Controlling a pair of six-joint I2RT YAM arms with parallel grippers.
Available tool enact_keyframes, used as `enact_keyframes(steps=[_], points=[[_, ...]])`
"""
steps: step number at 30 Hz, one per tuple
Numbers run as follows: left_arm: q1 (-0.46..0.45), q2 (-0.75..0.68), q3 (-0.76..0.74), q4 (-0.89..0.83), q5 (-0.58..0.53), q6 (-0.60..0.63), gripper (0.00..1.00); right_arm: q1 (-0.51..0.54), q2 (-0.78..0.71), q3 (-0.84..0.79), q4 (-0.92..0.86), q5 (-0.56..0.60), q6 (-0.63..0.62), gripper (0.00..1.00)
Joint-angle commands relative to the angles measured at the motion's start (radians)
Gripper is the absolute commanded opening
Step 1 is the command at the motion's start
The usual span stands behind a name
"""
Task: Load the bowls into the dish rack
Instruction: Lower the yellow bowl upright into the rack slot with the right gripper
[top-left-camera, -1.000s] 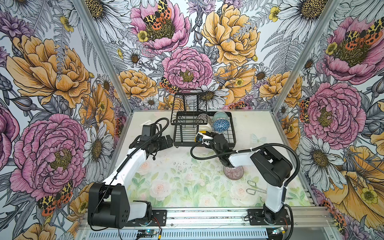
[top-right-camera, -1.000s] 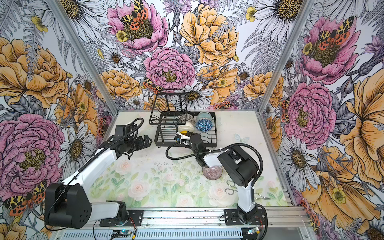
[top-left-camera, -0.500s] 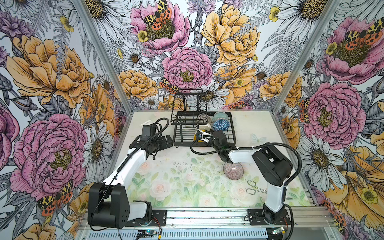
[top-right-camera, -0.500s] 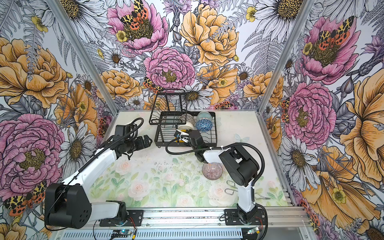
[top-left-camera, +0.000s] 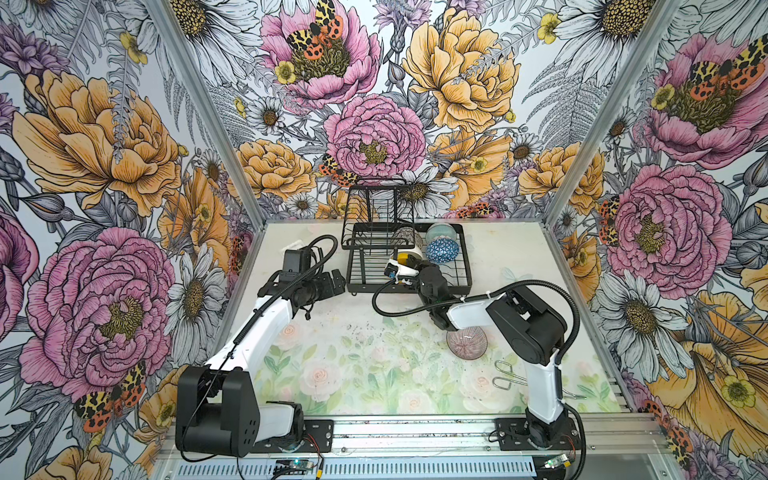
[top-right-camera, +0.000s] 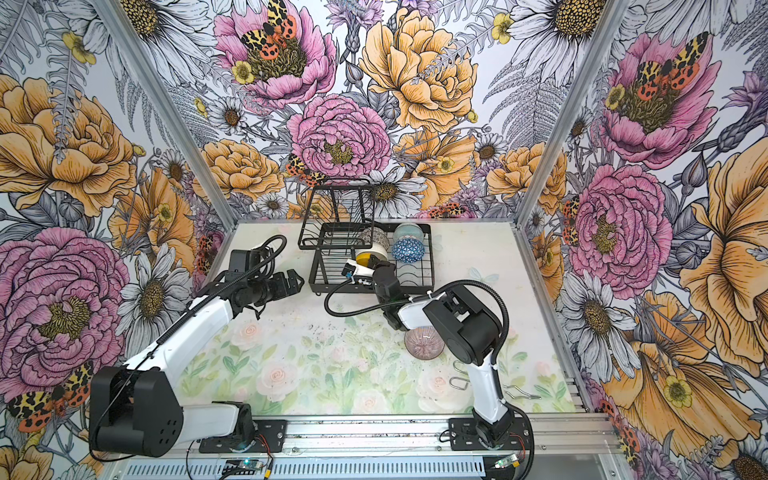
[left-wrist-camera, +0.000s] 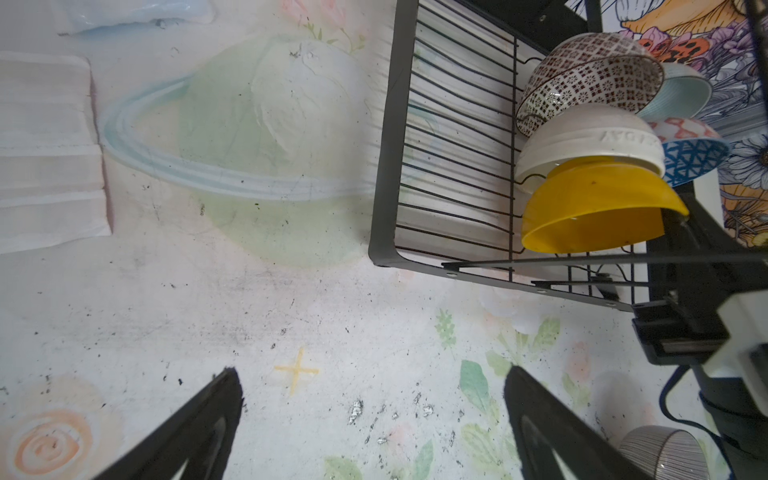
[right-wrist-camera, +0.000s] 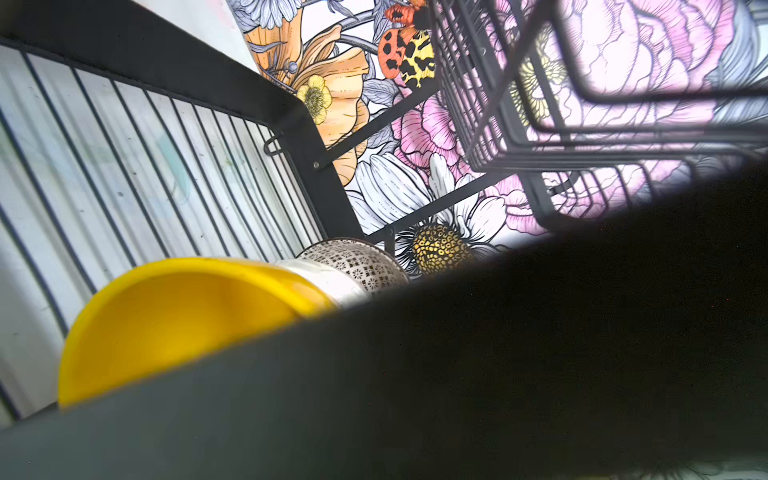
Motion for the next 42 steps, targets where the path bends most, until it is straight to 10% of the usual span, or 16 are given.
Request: enact_keyframes(steps=[1,15,42], points=[[0.009,0.004,-0.008,0.026,0.019,-0.014,0.99,0.005,0.055,0.04,0.183,0.096,-0.089,0.0],[0.016,-0.002,-0.016,0.025,0.018,-0.013,0.99,0.018,0.127,0.013,0.343,0.108,-0.21,0.0],[0.019,-0.019,-0.024,0.025,0.016,-0.014,0.99,0.02,-0.017,-0.097,0.121,-0.039,-0.081,0.0]])
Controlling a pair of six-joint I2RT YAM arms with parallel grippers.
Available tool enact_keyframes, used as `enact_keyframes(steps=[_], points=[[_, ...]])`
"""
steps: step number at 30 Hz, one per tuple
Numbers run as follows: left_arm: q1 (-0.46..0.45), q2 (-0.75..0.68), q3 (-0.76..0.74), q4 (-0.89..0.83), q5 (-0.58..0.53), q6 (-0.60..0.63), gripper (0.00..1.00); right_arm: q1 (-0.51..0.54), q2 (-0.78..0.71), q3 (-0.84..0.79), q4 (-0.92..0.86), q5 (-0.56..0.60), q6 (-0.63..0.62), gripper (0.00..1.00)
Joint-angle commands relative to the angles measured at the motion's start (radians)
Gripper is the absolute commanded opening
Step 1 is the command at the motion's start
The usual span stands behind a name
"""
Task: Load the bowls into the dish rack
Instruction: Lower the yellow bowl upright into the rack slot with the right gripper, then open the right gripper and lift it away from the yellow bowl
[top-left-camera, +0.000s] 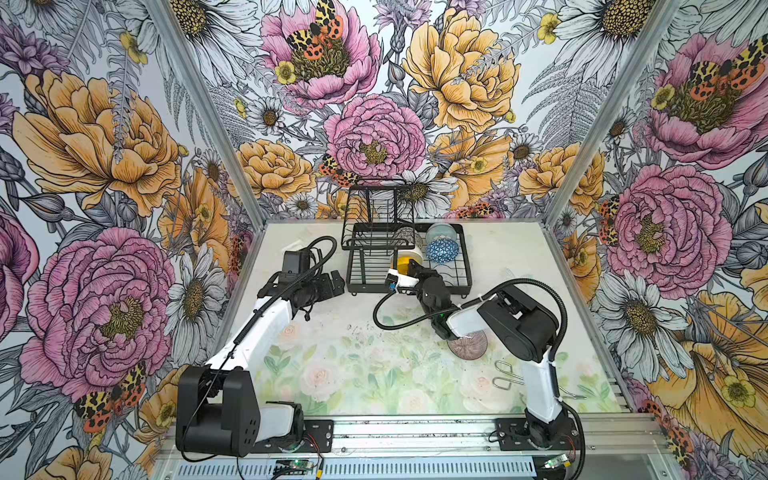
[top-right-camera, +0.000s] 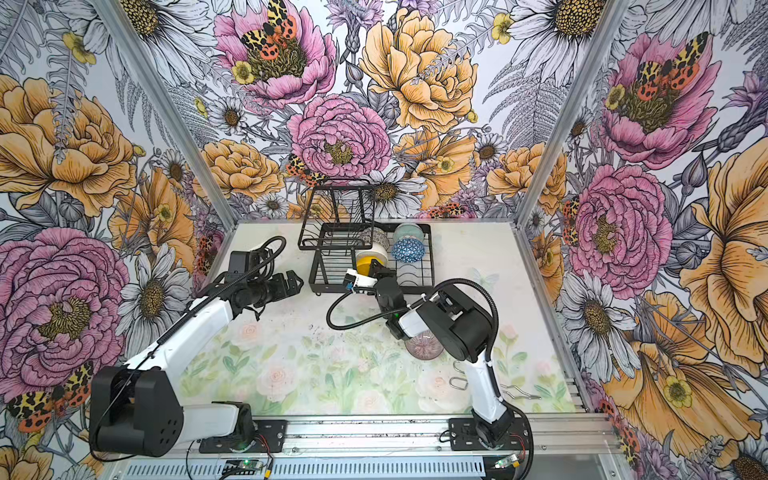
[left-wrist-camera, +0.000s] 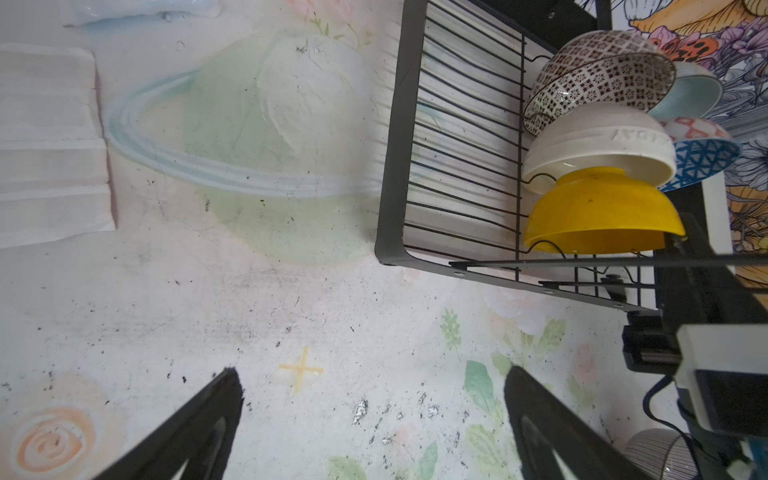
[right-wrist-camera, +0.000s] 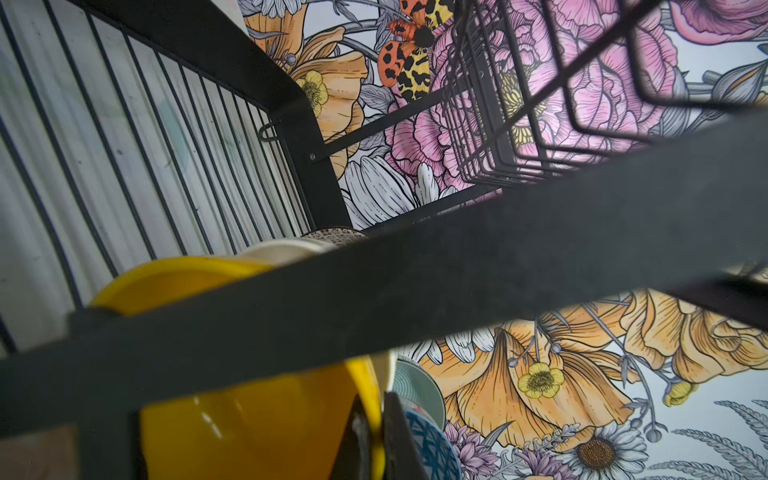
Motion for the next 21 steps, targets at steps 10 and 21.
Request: enact_keyframes(steps=[10,21], points=[[0.011,-0.018,-0.011,0.019,0.019,-0.014,0.99,-0.001,-0.068,0.006,-0.078,-0.035,0.098,0.0],[0.011,-0.022,-0.013,0.019,0.017,-0.014,0.99,-0.009,-0.09,0.018,-0.109,-0.028,0.147,0.25]])
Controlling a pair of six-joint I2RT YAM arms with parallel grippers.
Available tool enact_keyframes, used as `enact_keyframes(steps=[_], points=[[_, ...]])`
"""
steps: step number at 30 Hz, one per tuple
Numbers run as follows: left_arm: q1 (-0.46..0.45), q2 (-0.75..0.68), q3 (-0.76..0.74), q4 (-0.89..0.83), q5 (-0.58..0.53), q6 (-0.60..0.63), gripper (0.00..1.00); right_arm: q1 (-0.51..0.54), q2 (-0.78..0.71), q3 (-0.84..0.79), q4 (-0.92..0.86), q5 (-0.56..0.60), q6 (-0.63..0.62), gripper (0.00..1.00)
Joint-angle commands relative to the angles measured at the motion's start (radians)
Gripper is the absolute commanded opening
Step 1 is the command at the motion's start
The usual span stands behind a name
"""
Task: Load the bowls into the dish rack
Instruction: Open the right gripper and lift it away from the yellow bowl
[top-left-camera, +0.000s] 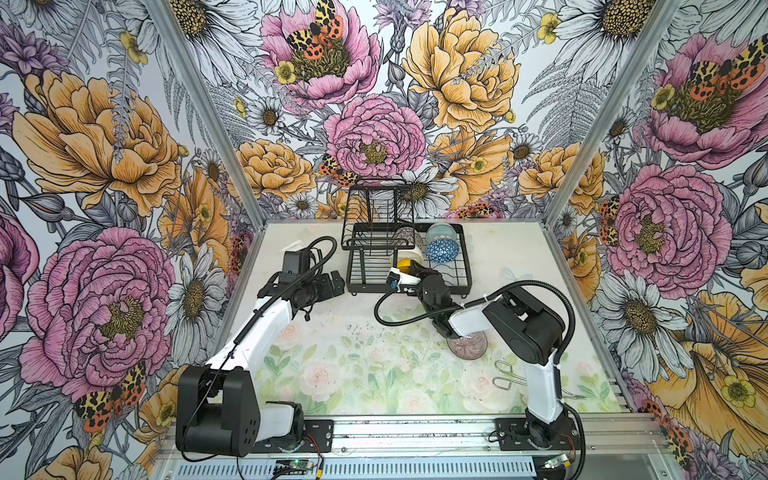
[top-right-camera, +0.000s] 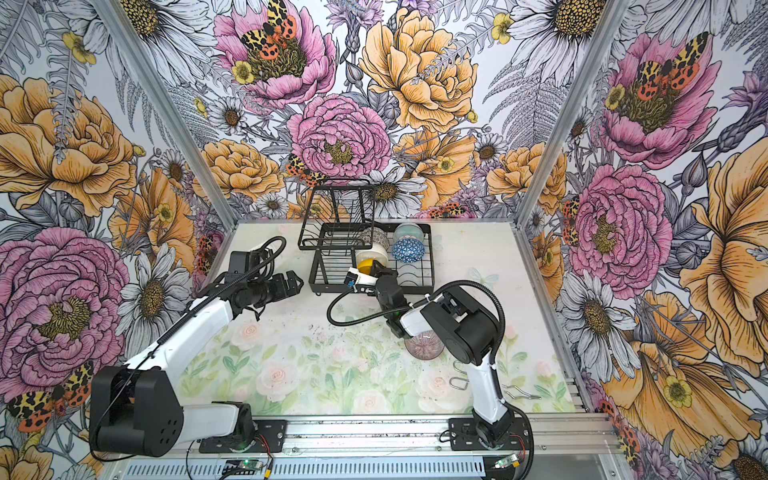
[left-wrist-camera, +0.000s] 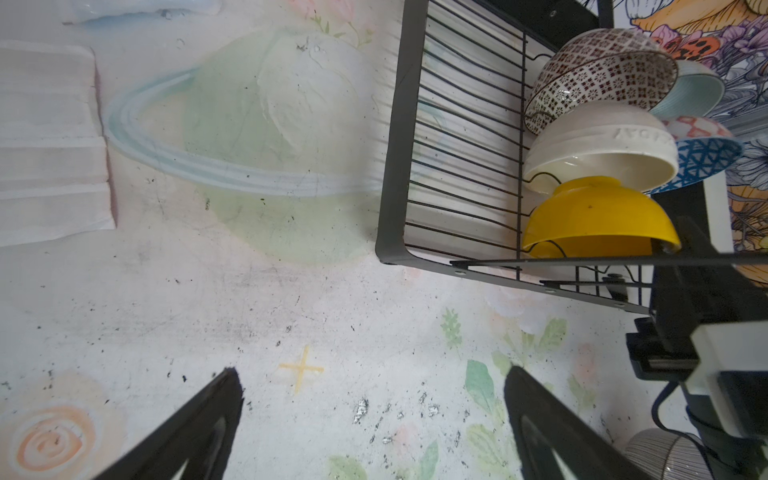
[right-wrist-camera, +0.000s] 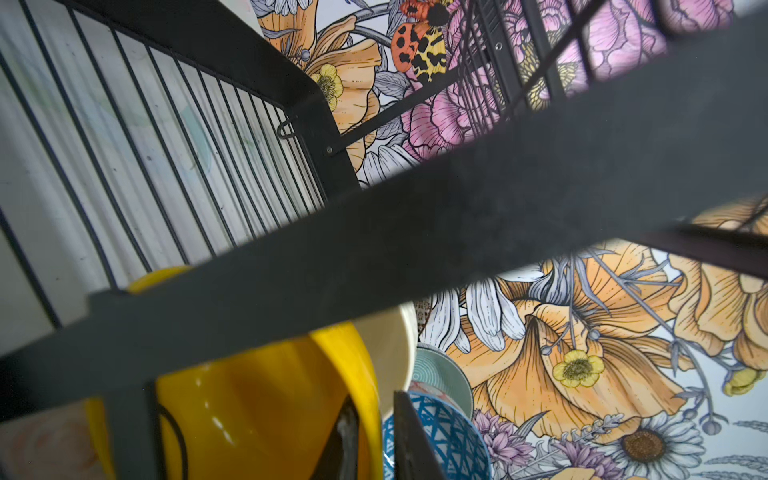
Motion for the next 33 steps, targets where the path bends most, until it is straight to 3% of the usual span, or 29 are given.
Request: enact_keyframes(steps=[1,10,13,17,24,27,30,33], points=[[0.011,-0.022,-0.012,0.019,0.017,-0.014,0.99,-0.004,-0.055,0.019,-0.005,-0.019,0.041,0.27],[0.013,-0.028,-0.012,0.02,0.018,-0.014,0.99,-0.01,-0.073,0.021,-0.017,-0.023,0.071,0.35],[0.012,-0.028,-0.009,0.019,0.017,-0.014,0.99,-0.011,-0.081,0.019,-0.027,-0.027,0.079,0.45],[0.013,-0.026,-0.005,0.02,0.02,-0.012,0.99,-0.015,-0.09,0.016,-0.037,-0.032,0.093,0.68],[0.014,-0.03,-0.007,0.019,0.021,-0.011,0.99,-0.018,-0.108,0.007,-0.06,-0.039,0.115,0.73],[0.018,-0.031,-0.005,0.019,0.025,-0.009,0.99,-0.018,-0.123,-0.001,-0.078,-0.052,0.127,0.82],[0.017,-0.031,-0.006,0.017,0.026,-0.008,0.99,-0.021,-0.141,-0.009,-0.106,-0.063,0.144,0.99],[0.017,-0.032,-0.007,0.017,0.026,-0.006,0.99,-0.024,-0.161,-0.017,-0.133,-0.068,0.161,0.99]])
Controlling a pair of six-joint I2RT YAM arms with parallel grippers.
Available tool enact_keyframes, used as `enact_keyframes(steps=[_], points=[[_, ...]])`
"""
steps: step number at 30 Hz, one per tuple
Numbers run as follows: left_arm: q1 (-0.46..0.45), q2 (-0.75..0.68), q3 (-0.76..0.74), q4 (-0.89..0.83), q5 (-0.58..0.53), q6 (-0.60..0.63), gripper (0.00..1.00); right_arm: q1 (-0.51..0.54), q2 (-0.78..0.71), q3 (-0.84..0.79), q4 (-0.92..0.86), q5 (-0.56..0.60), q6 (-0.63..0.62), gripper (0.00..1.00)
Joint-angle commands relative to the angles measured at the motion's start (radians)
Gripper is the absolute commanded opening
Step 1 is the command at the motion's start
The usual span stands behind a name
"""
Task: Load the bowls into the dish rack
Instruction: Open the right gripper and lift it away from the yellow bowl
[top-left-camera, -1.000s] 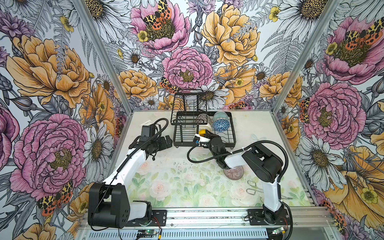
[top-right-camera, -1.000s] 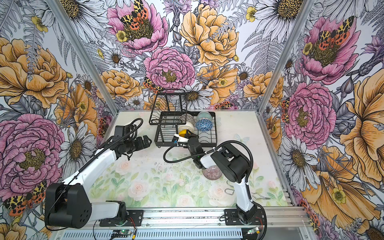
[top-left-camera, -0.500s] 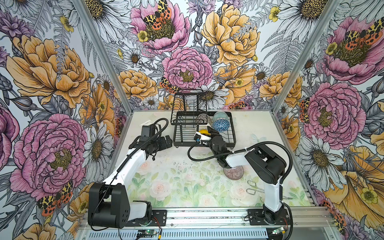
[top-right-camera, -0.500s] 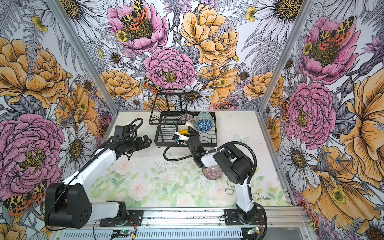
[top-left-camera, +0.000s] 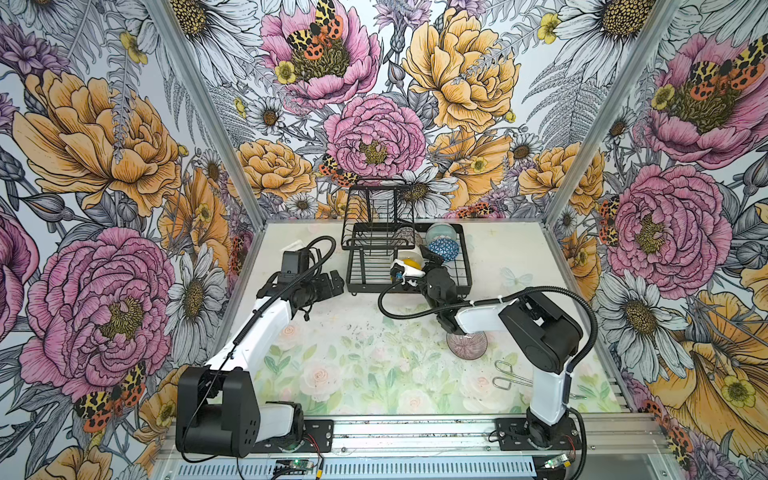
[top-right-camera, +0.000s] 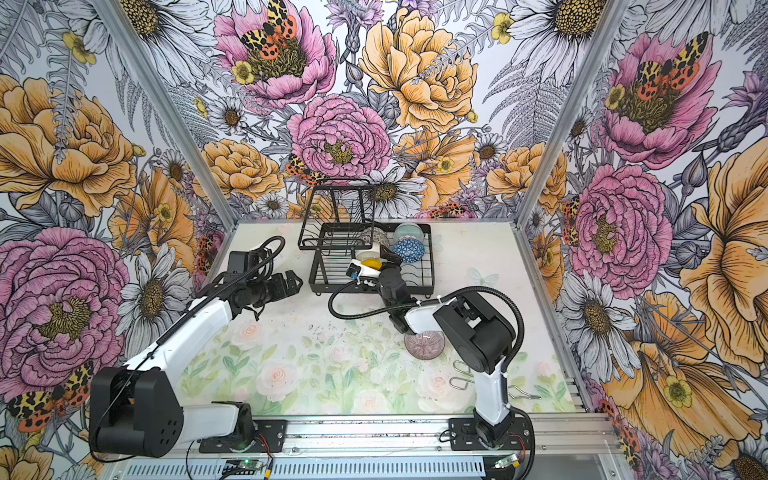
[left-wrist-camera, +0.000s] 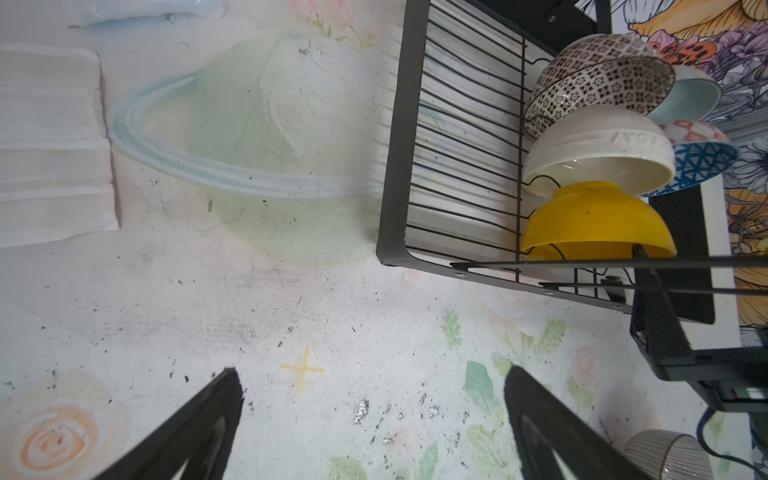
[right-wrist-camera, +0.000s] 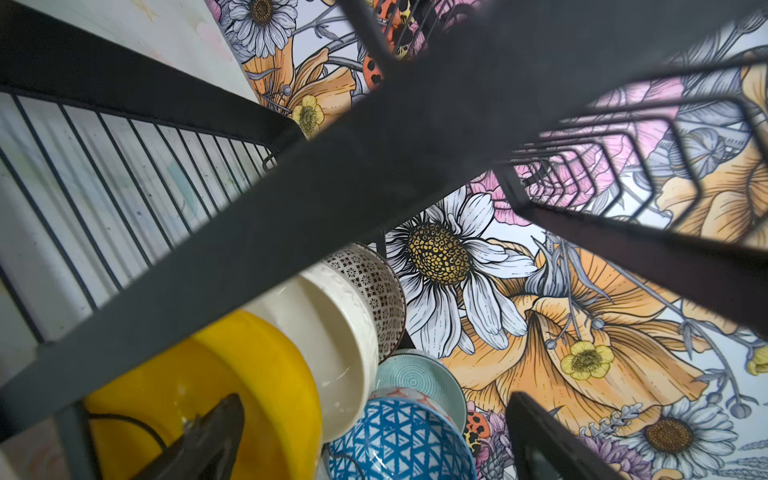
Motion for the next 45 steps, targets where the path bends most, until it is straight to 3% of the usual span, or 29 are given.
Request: enact_keyframes(steps=[1,15,23,32,39,42,45], points=[[0.011,-0.028,-0.007,0.017,0.022,-0.007,0.99,-0.005,-0.047,-0.017,-0.034,-0.017,0.046,1.0],[0.009,-0.032,-0.008,0.015,0.027,-0.001,0.99,-0.005,-0.181,-0.112,-0.096,-0.002,0.115,0.99],[-0.032,-0.046,0.022,-0.033,-0.035,0.017,0.99,-0.006,-0.316,-0.162,-0.199,0.057,0.221,0.99],[-0.175,-0.044,0.11,-0.105,-0.16,0.05,0.99,-0.061,-0.567,-0.177,-0.489,0.103,0.525,0.99],[-0.297,0.014,0.167,-0.118,-0.2,0.061,0.99,-0.149,-0.71,-0.066,-0.966,0.084,0.814,0.96],[-0.344,0.048,0.205,-0.132,-0.214,0.068,0.99,-0.163,-0.756,-0.056,-1.064,0.13,0.903,0.96],[-0.388,0.079,0.246,-0.145,-0.217,0.073,0.99,-0.217,-0.787,-0.013,-1.196,0.1,1.032,0.98]])
